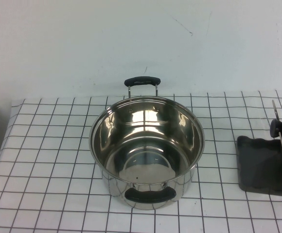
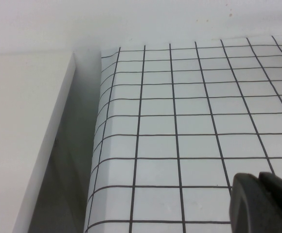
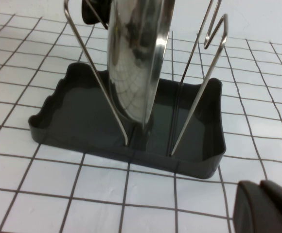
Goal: Put pot lid on rack
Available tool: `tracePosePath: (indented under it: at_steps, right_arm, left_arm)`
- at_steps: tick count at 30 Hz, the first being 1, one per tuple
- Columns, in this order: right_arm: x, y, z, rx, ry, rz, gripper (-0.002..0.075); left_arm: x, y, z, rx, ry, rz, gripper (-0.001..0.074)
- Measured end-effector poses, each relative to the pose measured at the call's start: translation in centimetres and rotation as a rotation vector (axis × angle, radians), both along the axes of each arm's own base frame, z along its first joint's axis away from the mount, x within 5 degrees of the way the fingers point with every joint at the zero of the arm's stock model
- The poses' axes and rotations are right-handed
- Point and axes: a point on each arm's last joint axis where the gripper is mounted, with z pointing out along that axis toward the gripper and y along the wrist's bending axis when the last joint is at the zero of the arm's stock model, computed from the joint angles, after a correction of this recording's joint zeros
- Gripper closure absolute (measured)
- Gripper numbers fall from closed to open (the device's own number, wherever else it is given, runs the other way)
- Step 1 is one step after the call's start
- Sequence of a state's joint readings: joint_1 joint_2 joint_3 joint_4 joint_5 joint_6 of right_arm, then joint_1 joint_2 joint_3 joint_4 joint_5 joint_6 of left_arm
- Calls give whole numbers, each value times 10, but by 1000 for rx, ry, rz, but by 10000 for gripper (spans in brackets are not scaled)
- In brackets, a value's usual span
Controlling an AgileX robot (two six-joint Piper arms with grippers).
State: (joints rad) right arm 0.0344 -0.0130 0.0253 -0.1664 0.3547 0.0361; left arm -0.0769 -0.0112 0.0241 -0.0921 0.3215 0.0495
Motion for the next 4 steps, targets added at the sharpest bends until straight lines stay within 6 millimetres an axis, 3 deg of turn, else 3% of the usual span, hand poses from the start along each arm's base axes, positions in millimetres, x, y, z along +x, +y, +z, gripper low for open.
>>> tracePosePath:
  at_steps: [4]
  right_arm:
    - [0,0,0,1,0,0,729]
  left_arm:
    - [0,0,0,0,0,0,737]
